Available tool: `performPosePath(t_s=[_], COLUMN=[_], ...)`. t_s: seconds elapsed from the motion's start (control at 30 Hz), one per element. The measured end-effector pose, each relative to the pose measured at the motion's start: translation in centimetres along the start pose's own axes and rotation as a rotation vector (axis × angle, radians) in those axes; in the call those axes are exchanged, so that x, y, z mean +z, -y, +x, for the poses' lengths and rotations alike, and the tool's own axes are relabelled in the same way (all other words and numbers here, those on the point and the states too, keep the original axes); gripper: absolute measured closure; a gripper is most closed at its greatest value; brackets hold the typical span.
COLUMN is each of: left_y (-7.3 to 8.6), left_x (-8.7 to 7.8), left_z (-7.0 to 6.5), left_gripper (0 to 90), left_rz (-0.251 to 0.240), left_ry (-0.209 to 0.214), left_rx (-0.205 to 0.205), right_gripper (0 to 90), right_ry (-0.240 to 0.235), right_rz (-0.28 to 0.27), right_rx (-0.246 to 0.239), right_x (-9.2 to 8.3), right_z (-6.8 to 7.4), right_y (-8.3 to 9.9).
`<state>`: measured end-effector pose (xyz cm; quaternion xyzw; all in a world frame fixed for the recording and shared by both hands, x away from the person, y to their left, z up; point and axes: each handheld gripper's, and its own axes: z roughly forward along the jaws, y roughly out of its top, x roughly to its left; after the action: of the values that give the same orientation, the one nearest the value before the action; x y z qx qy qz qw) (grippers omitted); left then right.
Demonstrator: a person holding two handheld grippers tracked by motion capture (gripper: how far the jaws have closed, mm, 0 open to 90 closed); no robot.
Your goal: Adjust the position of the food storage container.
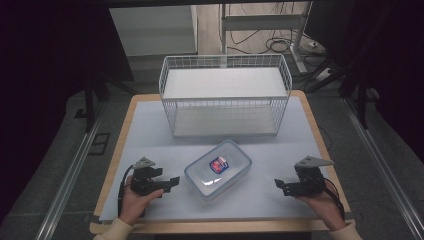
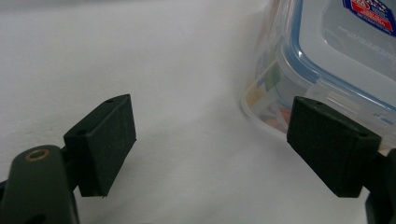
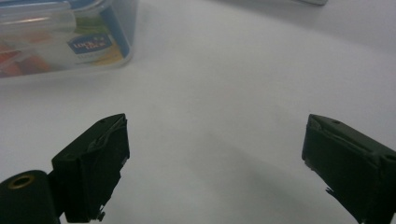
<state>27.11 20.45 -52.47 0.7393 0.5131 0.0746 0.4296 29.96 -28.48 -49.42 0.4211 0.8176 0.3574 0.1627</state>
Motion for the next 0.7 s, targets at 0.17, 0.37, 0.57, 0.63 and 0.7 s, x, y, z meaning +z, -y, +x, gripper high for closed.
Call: performPosePath(t_s=[0.17,0.37,0.57,0.63,0.7], left_y=[-0.2,-0.7,-0.9,-1.1,-1.4], left_x=[-0.2,-1.0,-1.2,-1.4,-1.8], left_z=[-0.2,-0.3,-0.2,-0.4,-0.7], left_gripper=[18.1,19.7,19.6,19.6,19.4], left_rz=[0.003,-0.022,-0.023,-0.027,-0.023], left_ry=[0.004,0.008,0.006,0.009,0.032], left_rx=[0.002,0.008,0.009,0.014,0.024], right_gripper=[8.8,8.9,9.0,9.1,9.2], right_ry=[-0.013,-0.021,-0.032,-0.035,-0.036], right_rz=[-0.001,-0.004,-0.004,-0.005,-0.004], right_rx=[-0.021,-0.019,-0.023,-0.021,-0.016], right_x=[-0.2,-0.3,-0.1,-0.1,-0.2], right_z=[0.3,0.3,0.1,0.1,0.2], right_y=[0.1,0.0,0.1,0.1,0.1])
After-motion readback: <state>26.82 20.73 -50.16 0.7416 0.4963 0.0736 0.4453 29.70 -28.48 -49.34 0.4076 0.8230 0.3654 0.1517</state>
